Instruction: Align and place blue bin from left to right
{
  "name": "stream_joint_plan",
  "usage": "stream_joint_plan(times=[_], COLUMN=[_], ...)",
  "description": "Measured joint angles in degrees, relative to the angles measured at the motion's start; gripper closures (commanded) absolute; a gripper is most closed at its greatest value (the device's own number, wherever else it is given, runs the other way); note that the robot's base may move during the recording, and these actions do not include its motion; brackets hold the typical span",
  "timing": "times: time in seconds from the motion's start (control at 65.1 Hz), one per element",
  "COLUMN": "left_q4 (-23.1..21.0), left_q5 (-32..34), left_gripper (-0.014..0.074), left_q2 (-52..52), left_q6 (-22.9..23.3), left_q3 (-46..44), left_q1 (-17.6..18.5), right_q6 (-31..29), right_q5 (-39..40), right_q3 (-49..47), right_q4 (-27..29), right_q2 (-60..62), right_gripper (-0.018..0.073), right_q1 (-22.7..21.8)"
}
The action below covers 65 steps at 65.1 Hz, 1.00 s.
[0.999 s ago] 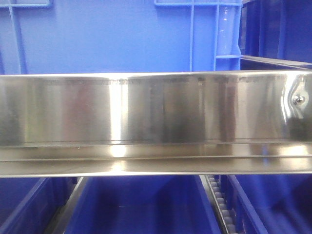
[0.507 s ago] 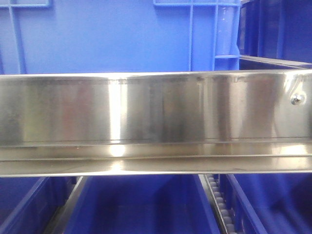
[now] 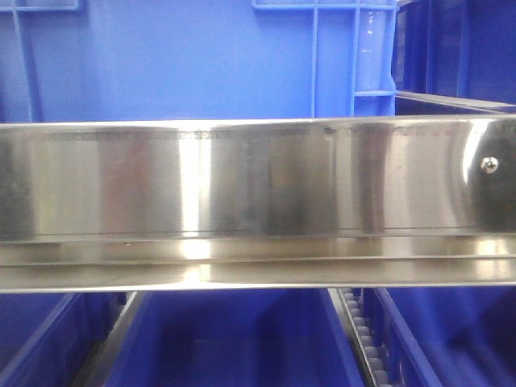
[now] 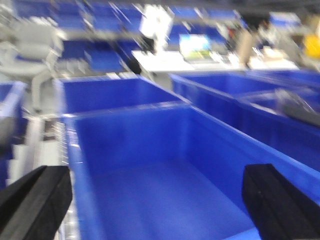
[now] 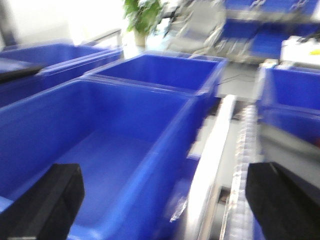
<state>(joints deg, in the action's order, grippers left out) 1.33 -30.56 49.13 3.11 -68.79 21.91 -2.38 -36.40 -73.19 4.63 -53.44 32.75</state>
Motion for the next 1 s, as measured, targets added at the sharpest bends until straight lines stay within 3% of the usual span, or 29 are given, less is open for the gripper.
stream_joint_plan(times=[0.215,0.492,0.676,0.999], left_q4=[1.36,1.65,1.84,1.46], left_q5=[-12.29,-31.51,-35.03,-35.43], left_gripper=[0.0006,0.0006,0.0006,0.0006], left_q2=[14.08,31.18,37.92,44.81], left_q6=[0.0,0.1,0.1,0.1], left_q3=[-15.71,-35.44,-41.37,-42.3], left_q1=[0.29,-7.39,-10.96,-11.16], right_q6=[0.0,6.13,8.77,10.87], right_q5=[-9.78,-24.02,-31.16,-33.88], right_q3=[-14.06,-31.36,-40.78,-51.13], right_q4=[0.0,-3.79,-5.18,-5.22], right_q2=[-14.25,-29.18,-36.95,-48.11], right_gripper=[-0.0009,-0.0009,-0.0009,-0.0009], right_q1=[1.0,1.0,0.76,-1.57])
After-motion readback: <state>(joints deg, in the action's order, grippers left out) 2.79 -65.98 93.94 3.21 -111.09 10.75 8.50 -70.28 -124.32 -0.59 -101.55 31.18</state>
